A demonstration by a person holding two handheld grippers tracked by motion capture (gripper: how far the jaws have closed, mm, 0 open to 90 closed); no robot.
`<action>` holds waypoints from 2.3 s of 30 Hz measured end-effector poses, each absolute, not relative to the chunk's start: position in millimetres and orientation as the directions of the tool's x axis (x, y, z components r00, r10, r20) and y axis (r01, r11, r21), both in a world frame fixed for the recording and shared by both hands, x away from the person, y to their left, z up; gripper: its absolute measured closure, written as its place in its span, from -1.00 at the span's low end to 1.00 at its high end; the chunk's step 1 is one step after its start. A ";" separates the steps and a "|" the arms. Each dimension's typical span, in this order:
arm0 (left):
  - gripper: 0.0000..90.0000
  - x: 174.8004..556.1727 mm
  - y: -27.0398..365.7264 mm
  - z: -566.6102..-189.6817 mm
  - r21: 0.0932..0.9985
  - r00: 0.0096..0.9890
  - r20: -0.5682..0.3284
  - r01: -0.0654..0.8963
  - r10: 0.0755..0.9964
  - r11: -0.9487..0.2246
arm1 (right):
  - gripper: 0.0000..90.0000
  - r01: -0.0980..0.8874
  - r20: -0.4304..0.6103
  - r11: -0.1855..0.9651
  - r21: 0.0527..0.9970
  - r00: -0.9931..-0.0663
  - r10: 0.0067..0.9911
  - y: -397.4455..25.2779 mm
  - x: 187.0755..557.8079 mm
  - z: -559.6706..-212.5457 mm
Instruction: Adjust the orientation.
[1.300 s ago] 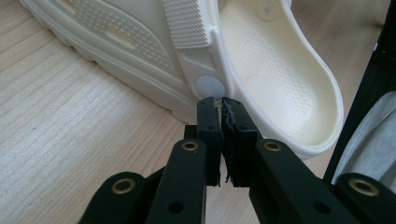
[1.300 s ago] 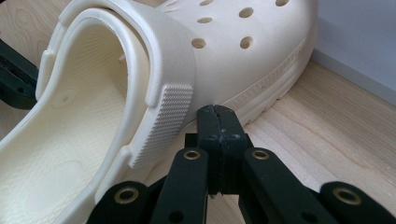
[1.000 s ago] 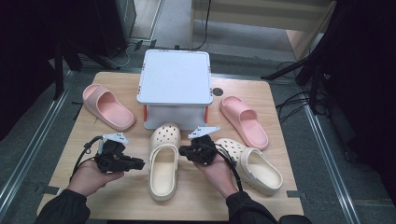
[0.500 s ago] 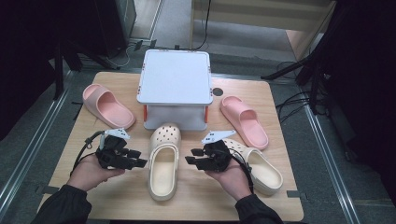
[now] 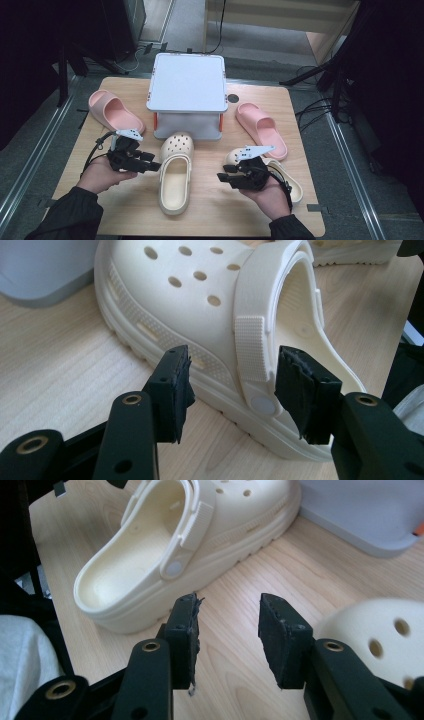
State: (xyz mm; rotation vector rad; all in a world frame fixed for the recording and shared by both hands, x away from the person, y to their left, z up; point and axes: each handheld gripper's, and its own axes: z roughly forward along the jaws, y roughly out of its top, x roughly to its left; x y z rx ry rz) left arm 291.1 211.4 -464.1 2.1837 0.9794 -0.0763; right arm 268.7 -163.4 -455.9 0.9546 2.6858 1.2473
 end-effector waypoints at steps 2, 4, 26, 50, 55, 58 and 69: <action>0.02 292.2 209.9 -463.7 0.598 0.712 -0.332 0.666 0.618 -0.446 | 0.35 0.516 0.217 0.490 0.703 -0.812 0.543 -166.8 268.0 -455.5; 0.00 293.1 208.4 -463.8 0.598 0.714 -0.334 0.665 0.615 -0.448 | 0.34 0.519 0.214 0.489 0.701 -0.808 0.549 -174.1 266.1 -454.4; -0.12 301.1 200.9 -463.7 0.591 0.718 -0.359 0.669 0.596 -0.450 | 0.34 0.581 0.217 0.408 0.704 -0.723 0.655 -255.6 244.8 -444.2; -0.13 301.7 202.2 -465.5 0.588 0.710 -0.355 0.675 0.608 -0.445 | 0.72 0.628 0.187 0.497 0.599 -0.712 0.676 -253.0 271.7 -476.6; -0.13 301.2 204.3 -464.2 0.599 0.711 -0.347 0.670 0.611 -0.439 | 0.73 0.625 0.195 0.488 0.609 -0.715 0.672 -247.5 275.5 -469.7; -0.12 301.1 204.9 -463.7 0.605 0.706 -0.349 0.672 0.616 -0.428 | 0.73 0.636 0.207 0.455 0.623 -0.696 0.688 -241.1 277.4 -462.4; -0.07 297.1 206.1 -461.6 0.617 0.710 -0.337 0.663 0.619 -0.424 | 0.73 0.626 0.201 0.400 0.670 -0.671 0.714 -188.7 290.3 -447.4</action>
